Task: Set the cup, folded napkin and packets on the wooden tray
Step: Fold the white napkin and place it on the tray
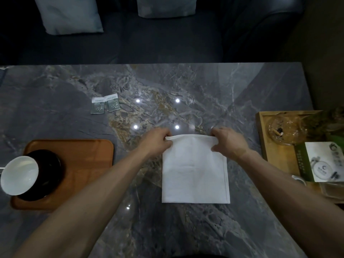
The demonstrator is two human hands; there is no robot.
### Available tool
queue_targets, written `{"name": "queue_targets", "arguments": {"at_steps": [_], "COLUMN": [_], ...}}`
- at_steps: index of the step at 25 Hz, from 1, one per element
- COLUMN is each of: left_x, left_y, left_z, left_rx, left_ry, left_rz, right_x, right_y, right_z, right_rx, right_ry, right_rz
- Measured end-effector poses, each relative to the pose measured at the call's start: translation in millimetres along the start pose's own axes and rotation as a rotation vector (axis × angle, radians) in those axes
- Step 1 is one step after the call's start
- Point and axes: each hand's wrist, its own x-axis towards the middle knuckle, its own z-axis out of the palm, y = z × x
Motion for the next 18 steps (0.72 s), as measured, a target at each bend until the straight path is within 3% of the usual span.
{"name": "queue_targets", "arguments": {"at_steps": [4,11,18], "left_x": [-15.0,-55.3,-113.1], "left_y": [3.4,7.1,5.9], "left_z": [1.3,-0.5,17.0], "left_rx": [-0.056,-0.039,-0.004], "left_ry": [0.143,0.287,0.306], "left_rz": [0.046,0.134,0.228], "right_x": [-23.3,-61.4,-111.5], "right_y": [5.4,10.7,19.0], "right_z": [-3.3,-20.3,-6.2], "right_rx": [0.178,0.257,0.267], "right_ry": [0.104,0.174,0.148], "right_rz": [0.026,-0.076,-0.118]}}
